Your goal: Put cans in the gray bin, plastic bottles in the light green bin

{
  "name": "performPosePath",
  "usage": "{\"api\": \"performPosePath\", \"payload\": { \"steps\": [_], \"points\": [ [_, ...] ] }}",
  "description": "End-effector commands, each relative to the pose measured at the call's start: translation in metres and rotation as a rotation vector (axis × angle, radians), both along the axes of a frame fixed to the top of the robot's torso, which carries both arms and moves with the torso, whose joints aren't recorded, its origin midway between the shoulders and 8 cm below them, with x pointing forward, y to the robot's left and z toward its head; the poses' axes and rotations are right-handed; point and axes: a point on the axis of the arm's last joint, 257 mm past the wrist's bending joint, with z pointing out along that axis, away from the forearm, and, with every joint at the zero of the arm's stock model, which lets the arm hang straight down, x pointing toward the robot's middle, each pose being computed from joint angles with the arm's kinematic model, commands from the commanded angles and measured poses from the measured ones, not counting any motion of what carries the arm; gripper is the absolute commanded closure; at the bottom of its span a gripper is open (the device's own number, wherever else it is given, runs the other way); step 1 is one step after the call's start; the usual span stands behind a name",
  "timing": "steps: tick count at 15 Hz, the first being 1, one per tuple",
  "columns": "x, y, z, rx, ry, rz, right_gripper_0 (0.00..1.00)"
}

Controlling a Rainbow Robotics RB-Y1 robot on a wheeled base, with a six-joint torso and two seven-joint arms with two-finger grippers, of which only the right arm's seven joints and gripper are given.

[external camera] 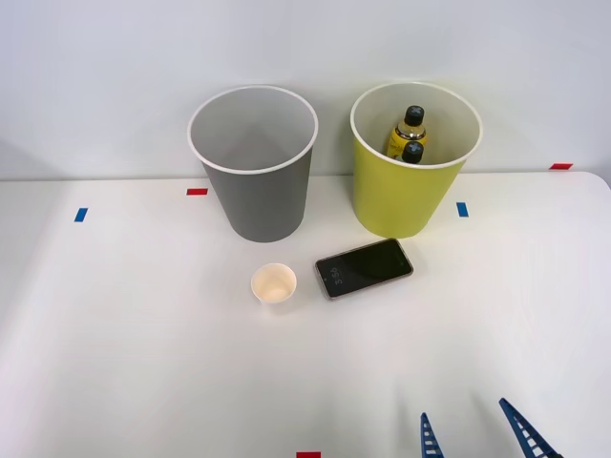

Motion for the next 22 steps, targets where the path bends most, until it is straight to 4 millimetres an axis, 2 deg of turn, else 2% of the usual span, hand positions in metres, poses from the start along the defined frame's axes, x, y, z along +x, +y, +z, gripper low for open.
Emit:
{"api": "performPosePath", "payload": {
  "steps": [1,22],
  "points": [
    [0.0,0.0,0.0,0.0,0.0,0.0,0.0],
    [0.0,0.0,0.0,0.0,0.0,0.0,0.0]
  ]
}}
